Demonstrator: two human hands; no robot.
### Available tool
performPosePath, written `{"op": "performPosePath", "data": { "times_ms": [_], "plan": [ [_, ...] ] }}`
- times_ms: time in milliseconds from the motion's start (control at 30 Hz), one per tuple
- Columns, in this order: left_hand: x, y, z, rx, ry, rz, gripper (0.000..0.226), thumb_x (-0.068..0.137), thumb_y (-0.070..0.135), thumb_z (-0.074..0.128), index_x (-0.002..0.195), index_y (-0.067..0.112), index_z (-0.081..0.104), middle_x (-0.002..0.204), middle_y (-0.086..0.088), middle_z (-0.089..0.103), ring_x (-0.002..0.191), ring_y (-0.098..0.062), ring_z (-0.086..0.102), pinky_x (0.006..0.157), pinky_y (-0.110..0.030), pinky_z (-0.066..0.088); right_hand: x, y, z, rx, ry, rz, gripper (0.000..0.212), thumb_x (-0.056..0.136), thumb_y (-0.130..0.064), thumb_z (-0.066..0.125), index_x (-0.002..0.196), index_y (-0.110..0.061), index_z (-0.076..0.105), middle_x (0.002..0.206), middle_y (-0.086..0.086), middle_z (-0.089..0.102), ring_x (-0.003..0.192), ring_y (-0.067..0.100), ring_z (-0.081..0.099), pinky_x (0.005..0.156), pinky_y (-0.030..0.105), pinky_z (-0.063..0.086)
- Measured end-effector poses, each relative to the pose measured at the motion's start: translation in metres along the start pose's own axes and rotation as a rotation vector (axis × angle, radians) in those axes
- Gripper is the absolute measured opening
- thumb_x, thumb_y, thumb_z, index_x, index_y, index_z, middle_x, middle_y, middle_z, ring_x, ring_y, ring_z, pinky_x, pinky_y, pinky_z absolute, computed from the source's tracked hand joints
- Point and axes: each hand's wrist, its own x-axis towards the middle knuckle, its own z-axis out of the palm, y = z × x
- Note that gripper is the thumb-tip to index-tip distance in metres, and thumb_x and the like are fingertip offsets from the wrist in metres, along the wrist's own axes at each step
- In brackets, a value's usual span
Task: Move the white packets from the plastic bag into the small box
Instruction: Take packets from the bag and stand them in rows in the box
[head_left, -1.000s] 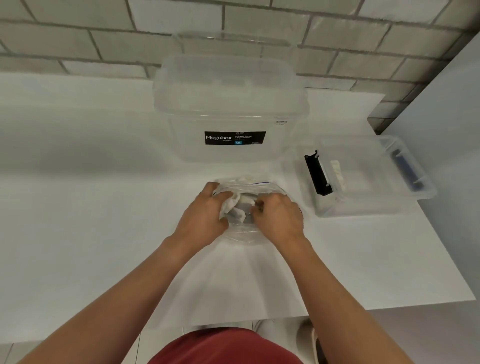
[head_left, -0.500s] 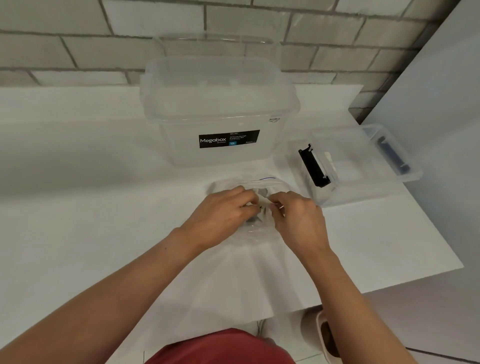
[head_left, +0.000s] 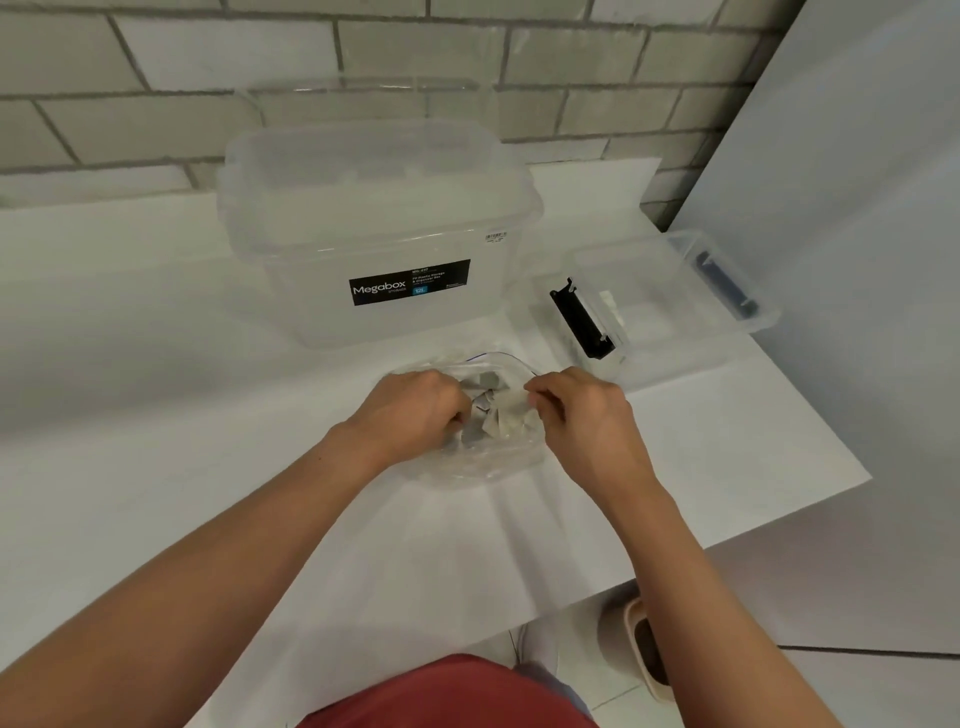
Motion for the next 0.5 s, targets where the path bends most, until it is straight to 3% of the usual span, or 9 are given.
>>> {"op": "performPosePath", "data": {
  "times_ms": [100, 233, 300, 500],
  "plan": [
    [-0.008, -0.004, -0.009, -0.235, 0.143, -0.105, 0.014, 0.089, 0.024, 0.06, 0.088, 0.032, 0.071, 0.09, 0.012, 0.063, 0.082, -0.014, 0.062, 0.063, -0.032, 0.05, 0.003, -0.004, -0.007, 0.02, 0.071, -0.088, 0.015, 0.096, -0.013, 0.064, 0.104, -0.018, 0.076, 0.095, -0.002, 0.07, 0.077, 0.02, 0.068, 0.065, 0.037, 0.055],
    [-0.019, 0.005, -0.02, -0.698, 0.388, -0.307, 0.008, 0.088, 0.023, 0.072, 0.082, 0.029, 0.073, 0.09, 0.012, 0.068, 0.077, -0.005, 0.063, 0.072, -0.015, 0.047, 0.009, 0.0, -0.012, 0.026, 0.072, -0.15, 0.015, 0.097, -0.013, 0.063, 0.106, -0.015, 0.075, 0.092, 0.001, 0.07, 0.074, 0.025, 0.067, 0.064, 0.041, 0.057],
    [-0.022, 0.012, -0.023, -0.912, 0.443, -0.397, 0.008, 0.087, 0.024, 0.074, 0.081, 0.029, 0.073, 0.094, 0.013, 0.071, 0.08, -0.006, 0.064, 0.075, -0.021, 0.051, 0.012, 0.004, -0.015, 0.032, 0.064, -0.176, 0.013, 0.097, -0.013, 0.064, 0.104, -0.014, 0.075, 0.089, 0.002, 0.07, 0.072, 0.025, 0.067, 0.062, 0.042, 0.057],
    [-0.02, 0.029, -0.03, -1.068, 0.541, -0.472, 0.007, 0.09, 0.023, 0.072, 0.084, 0.026, 0.073, 0.093, 0.014, 0.072, 0.083, -0.005, 0.063, 0.074, -0.03, 0.052, 0.028, 0.019, -0.049, 0.058, -0.009, -0.224, 0.009, 0.096, -0.015, 0.066, 0.097, -0.02, 0.074, 0.089, -0.009, 0.067, 0.071, 0.013, 0.062, 0.067, 0.037, 0.055]
  ]
}}
